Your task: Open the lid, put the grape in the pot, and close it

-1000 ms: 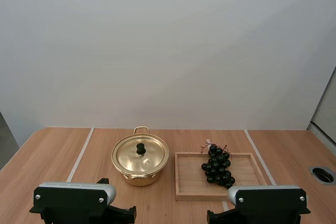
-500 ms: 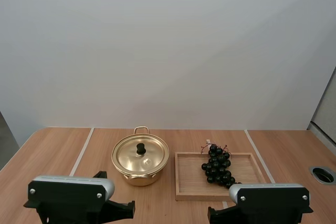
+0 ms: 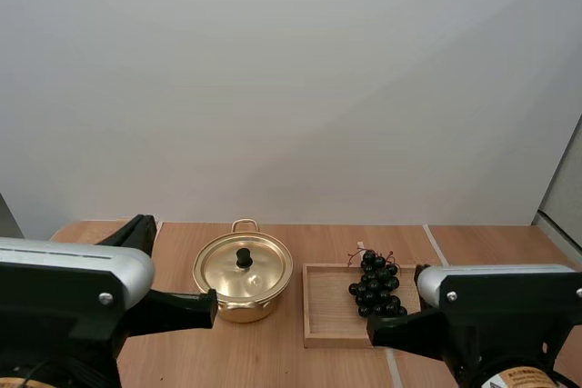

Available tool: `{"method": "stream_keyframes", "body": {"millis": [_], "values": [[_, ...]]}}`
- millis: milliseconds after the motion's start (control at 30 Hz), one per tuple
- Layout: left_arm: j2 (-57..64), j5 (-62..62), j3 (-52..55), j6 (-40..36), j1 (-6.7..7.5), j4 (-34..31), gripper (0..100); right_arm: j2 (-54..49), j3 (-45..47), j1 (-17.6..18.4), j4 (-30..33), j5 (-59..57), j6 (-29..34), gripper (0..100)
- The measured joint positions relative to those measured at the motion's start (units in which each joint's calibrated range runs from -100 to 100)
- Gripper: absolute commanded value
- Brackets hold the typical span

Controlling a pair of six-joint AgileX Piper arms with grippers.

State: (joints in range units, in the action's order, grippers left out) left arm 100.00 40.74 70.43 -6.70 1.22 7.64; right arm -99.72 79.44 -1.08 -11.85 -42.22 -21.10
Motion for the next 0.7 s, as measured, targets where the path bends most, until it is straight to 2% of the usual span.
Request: {"method": "stream_keyframes", "body": {"millis": [233, 300, 367, 467, 600, 633, 700], "values": [[0.0, 1.49, -0.72, 0.0, 0.0, 0.0, 0, 0.0, -1.7, 0.0, -1.53, -0.57, 0.07, 2], [-0.63, 2.38, -0.82, 0.0, 0.0, 0.0, 2, 0.62, -1.86, 0.0, -1.53, -1.24, 0.07, 26], [-2.67, 2.99, -1.12, 0.0, 0.0, 0.0, 10, 2.88, -2.13, 0.0, -1.53, -1.82, 0.07, 59], [-6.95, 5.13, -2.36, 0.0, 0.0, -0.13, 28, 7.13, -2.73, 0.0, -1.65, -3.92, 0.07, 100], [-13.89, 9.0, -5.66, 0.0, 0.0, -0.38, 63, 13.84, -6.37, 0.0, -1.65, -8.32, 0.07, 100], [-17.62, 10.77, -7.25, 0.0, 0.0, -0.52, 77, 16.54, -7.93, 0.0, -1.53, -9.94, 0.07, 100], [-21.92, 11.7, -9.0, 0.1, 0.0, -0.52, 97, 19.98, -10.11, 0.0, -1.07, -12.71, 0.07, 100]]}}
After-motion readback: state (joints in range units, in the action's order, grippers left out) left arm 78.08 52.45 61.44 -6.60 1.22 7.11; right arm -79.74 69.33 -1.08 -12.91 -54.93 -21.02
